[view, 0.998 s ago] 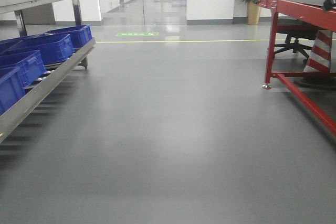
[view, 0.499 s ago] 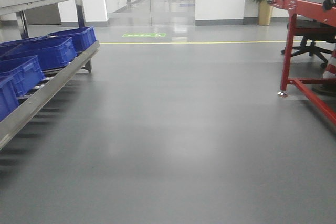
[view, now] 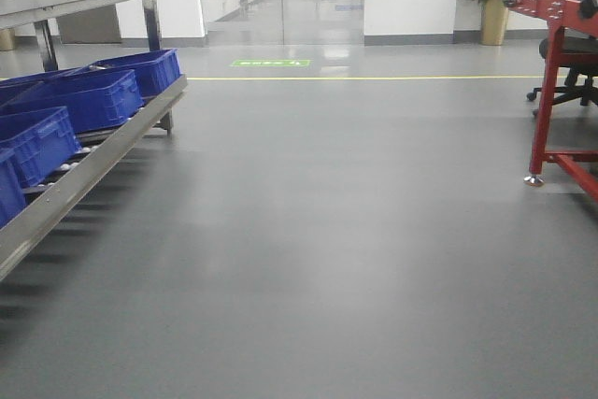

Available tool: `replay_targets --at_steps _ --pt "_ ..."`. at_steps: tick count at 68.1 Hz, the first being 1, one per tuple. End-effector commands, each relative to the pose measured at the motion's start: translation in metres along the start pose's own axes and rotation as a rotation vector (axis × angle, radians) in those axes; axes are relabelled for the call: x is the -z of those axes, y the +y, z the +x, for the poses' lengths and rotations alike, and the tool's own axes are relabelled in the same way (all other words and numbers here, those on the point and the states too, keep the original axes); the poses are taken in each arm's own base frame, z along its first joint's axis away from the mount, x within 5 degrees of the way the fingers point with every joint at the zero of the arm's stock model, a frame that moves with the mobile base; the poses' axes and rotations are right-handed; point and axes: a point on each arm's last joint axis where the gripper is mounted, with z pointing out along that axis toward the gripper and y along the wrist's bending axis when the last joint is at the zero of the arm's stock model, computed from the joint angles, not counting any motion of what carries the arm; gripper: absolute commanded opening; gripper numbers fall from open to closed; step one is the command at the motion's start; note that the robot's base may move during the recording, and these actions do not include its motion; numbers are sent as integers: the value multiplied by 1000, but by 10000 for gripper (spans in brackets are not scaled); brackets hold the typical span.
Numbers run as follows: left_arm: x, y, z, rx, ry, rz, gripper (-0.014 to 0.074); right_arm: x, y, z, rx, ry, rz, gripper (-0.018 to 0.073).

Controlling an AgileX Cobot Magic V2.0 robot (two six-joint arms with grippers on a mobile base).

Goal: Move two blue bins to right shelf middle
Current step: 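Drive across the floor carrying the teal bin in both grippers, then drive up to the next shelf section of blue bins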

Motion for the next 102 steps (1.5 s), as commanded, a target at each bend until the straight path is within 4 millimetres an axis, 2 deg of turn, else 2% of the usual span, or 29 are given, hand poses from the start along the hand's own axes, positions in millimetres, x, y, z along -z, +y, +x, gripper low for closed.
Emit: replay_targets --at_steps 1,33,72,102 --pt "11 -6 -13 25 -112 46 -111 6 -2 -7 20 -56 1 -154" --pt "6 -6 -16 27 -153 48 -111 6 -2 -7 20 -56 1 -154" --pt "-24 -4 -11 30 -138 44 -111 6 -2 -7 20 -56 1 -154" --pt "-24 -4 -11 30 -138 44 -111 6 -2 -7 20 -56 1 -154"
